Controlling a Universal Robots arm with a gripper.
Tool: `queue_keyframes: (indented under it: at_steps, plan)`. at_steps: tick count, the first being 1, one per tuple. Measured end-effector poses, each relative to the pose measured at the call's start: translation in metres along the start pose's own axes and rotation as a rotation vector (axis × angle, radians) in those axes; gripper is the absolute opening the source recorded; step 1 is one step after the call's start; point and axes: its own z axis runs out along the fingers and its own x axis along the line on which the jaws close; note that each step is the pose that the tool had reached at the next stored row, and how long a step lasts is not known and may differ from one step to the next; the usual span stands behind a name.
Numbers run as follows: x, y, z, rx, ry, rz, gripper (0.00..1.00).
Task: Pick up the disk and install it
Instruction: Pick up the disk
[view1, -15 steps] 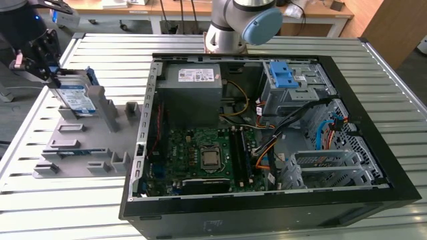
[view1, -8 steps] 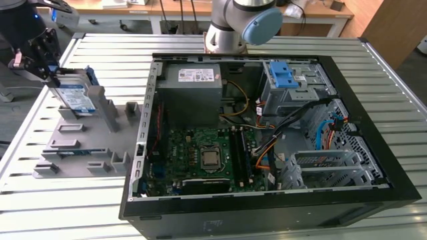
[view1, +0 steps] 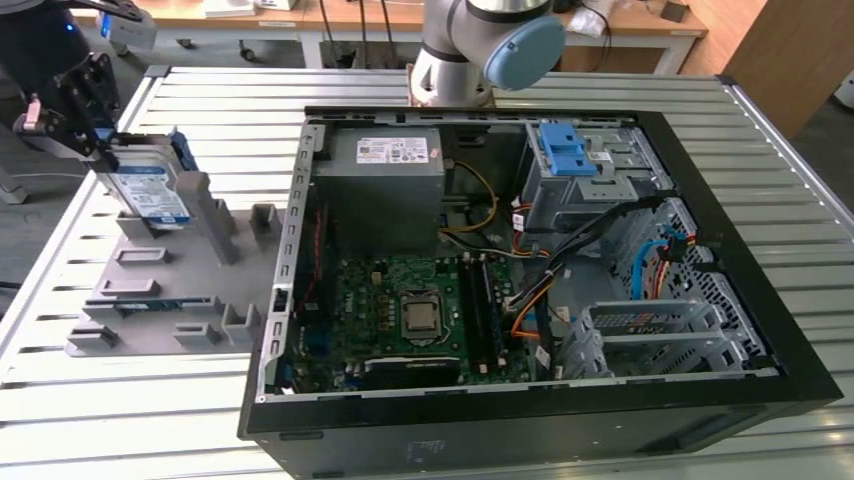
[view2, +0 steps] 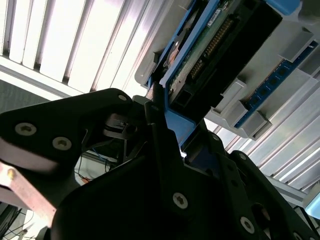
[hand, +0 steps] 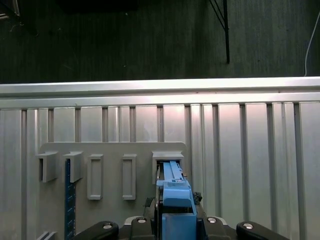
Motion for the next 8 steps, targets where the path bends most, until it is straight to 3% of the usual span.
queue_keyframes:
  at_steps: [8]
  plan:
    - [0.0000, 0.0000, -0.0004, -0.0003, 0.0001, 0.000, 0.36]
